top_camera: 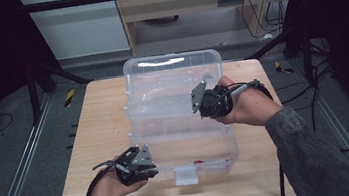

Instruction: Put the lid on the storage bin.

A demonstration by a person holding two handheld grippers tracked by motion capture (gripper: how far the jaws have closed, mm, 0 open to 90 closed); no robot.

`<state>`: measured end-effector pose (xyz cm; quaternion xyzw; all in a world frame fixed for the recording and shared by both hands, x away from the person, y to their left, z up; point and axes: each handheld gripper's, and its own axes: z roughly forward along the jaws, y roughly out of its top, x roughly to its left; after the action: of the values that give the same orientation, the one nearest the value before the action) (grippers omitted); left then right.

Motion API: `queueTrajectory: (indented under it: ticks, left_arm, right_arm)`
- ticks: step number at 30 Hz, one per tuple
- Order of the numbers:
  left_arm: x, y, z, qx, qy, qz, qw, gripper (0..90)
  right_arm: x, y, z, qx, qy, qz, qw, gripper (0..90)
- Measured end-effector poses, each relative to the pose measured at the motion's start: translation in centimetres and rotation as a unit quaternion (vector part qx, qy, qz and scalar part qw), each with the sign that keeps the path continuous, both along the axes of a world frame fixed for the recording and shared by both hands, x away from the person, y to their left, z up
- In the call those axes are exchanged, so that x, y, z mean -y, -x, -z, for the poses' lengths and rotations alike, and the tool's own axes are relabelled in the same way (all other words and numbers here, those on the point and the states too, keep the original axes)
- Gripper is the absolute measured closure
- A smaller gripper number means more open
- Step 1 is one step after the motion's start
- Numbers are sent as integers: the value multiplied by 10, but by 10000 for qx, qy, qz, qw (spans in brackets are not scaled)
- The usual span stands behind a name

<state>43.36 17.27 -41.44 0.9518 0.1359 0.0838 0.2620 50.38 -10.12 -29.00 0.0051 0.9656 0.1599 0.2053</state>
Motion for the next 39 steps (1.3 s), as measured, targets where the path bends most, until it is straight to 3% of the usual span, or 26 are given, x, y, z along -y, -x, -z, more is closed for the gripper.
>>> queueTrajectory:
  ticks: [8, 14, 18, 28, 29, 32, 39]
  left_arm:
    - [1, 1, 0, 31, 9, -56, 10000, 769]
    - [3, -4, 2, 72, 122, -170, 9998, 770]
    - [4, -9, 1, 59, 106, -228, 9997, 771]
    - [4, -9, 1, 41, 104, -228, 9997, 770]
    - [4, -7, 2, -53, 154, -360, 9992, 769]
    - [4, -6, 2, -71, 150, -376, 9992, 769]
    - [4, -9, 1, 38, 80, -190, 9998, 769]
  right_arm:
    - [0, 9, 2, 34, 0, -10, 10000, 865]
    - [2, -8, 1, -11, -21, 65, 10000, 854]
    - [0, -16, 2, 85, -4, 89, 9999, 855]
    - [3, 0, 7, 254, -193, -2, 9995, 862]
    - [4, 2, 7, 255, -198, 22, 9995, 862]
    - [5, 8, 9, 213, -226, 19, 9995, 861]
    - [7, 19, 14, 115, -176, -80, 9997, 859]
